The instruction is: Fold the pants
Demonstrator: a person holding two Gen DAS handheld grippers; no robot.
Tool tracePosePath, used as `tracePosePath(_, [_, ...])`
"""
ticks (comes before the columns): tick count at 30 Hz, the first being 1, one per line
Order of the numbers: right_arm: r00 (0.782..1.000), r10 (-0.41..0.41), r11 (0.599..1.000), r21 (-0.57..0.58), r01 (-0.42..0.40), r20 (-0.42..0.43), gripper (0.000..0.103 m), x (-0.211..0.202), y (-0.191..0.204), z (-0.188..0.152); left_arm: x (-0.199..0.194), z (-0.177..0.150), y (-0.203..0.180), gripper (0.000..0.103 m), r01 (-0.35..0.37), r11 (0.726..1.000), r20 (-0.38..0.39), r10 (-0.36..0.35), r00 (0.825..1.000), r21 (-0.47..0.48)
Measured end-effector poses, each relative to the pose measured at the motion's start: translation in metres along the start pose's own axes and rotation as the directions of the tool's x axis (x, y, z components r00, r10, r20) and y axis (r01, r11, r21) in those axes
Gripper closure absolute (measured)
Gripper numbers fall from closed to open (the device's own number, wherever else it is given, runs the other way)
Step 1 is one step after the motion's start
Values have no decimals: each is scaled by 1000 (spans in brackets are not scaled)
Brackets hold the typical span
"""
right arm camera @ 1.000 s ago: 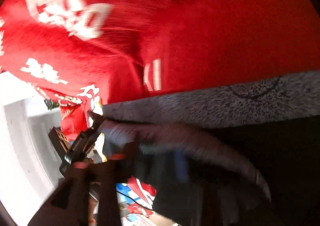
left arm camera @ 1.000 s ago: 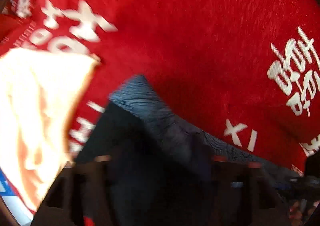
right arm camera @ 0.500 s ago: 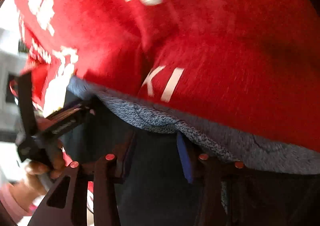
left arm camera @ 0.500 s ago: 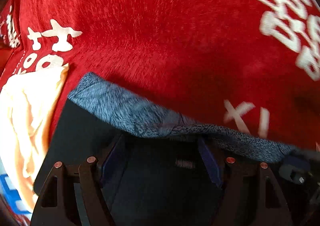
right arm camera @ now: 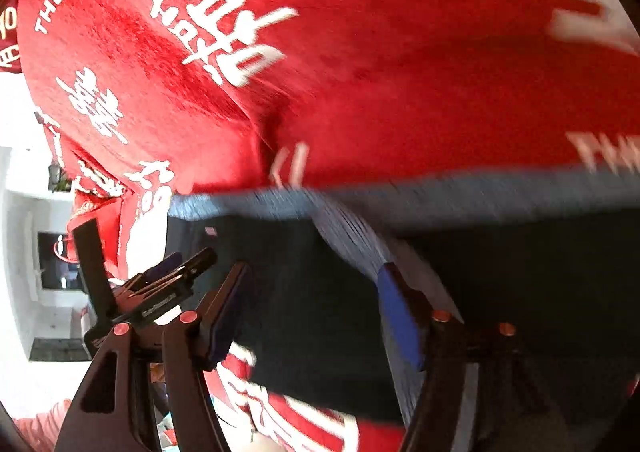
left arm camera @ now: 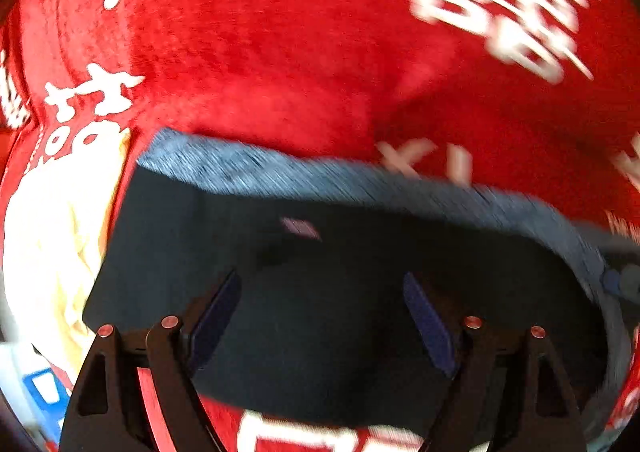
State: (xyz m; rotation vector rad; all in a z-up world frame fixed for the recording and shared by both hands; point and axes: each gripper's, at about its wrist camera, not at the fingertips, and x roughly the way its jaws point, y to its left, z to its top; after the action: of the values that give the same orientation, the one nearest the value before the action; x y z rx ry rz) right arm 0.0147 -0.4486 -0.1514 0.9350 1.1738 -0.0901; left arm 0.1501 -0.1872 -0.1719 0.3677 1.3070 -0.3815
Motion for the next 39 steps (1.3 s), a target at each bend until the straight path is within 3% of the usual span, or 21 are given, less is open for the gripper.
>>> tracePosePath(7, [991,-123,992,38,121,60,34,-42,-18,-73,-31,-60,-61,19,79,981,-52,-71,996,179])
tracePosePath(12, [969,-231,969,106,221,91,34,-69,-42,-132,-45,-100,-107,19,144,948,-73,-129,989,285])
tracePosePath(22, [922,-366,877,377,298,124,34,-111,-113,-264,-67,-152,-167,19,277,880,-117,-250,961,387])
tracePosePath(25, [925,-356,863,426,270,134,34,-117,-134,-287,-71,-164,-192,19,296,854,-125,-268,955,428])
tracePosePath(30, [930,-348,844,471,256,118,34,-115,-167,-306,-59,-171,-222,19,310,844,-171,-260,950,438])
tracePosePath(34, [961,-239,841,524,132,141,34,-117,-195,-321,-42,-181,-247,19,309,849,-211,-238,948,428])
tracePosePath(39, [978,-87,866,499,-21,192,35,-117,-213,-325,-33,-189,-267,19,364,857,-265,-280,923,364])
